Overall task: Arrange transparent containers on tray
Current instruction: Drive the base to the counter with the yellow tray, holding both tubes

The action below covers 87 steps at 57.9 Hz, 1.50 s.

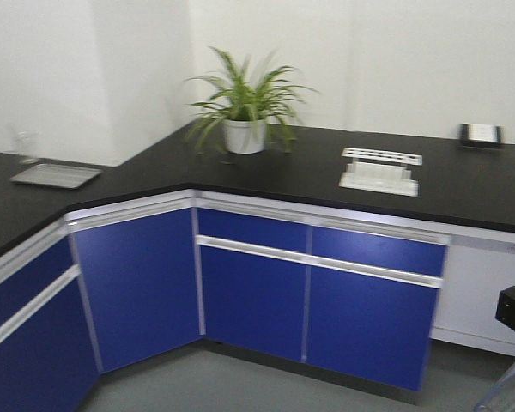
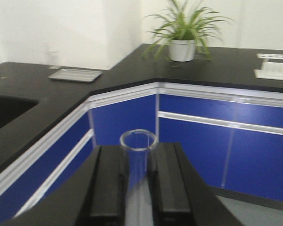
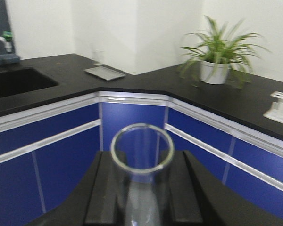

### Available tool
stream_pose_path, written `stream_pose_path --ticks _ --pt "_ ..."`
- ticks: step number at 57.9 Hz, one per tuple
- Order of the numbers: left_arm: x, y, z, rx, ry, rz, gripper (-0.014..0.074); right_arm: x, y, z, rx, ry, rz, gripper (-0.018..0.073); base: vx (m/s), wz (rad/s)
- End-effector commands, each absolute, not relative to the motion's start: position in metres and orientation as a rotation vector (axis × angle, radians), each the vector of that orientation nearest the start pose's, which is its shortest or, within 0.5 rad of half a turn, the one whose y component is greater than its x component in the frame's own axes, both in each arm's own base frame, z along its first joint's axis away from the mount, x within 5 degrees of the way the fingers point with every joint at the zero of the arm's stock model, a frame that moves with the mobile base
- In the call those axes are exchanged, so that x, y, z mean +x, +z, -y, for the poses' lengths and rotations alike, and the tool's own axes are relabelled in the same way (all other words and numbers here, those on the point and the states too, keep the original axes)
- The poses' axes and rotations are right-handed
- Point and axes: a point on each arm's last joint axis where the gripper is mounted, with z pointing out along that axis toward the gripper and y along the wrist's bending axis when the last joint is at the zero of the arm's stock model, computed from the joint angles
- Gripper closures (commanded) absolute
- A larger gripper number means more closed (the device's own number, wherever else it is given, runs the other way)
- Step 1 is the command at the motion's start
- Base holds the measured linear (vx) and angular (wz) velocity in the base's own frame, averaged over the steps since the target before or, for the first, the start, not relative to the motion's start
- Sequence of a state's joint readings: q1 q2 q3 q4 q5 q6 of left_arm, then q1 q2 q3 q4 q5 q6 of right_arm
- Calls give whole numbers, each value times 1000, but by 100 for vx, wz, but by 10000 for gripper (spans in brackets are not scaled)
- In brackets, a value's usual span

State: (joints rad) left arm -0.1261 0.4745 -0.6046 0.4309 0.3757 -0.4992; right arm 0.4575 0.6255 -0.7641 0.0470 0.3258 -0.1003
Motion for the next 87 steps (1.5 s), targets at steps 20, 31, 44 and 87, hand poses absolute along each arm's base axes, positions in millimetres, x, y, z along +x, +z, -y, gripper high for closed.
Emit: stream_pose_path --ticks 20,31,44,87 --pt "96 368 1 -64 -65 -1599 388 109 406 -54 -401 318 -1505 540 -5 62" --pt "96 368 1 -64 -65 -1599 388 109 406 -54 -402 317 -1508 540 2 60" --pt "96 368 1 -64 -65 -1599 388 109 406 -54 -402 317 -1508 540 8 58" --pt "96 368 1 -64 -65 -1599 388 109 406 -54 -402 317 -1508 540 13 47"
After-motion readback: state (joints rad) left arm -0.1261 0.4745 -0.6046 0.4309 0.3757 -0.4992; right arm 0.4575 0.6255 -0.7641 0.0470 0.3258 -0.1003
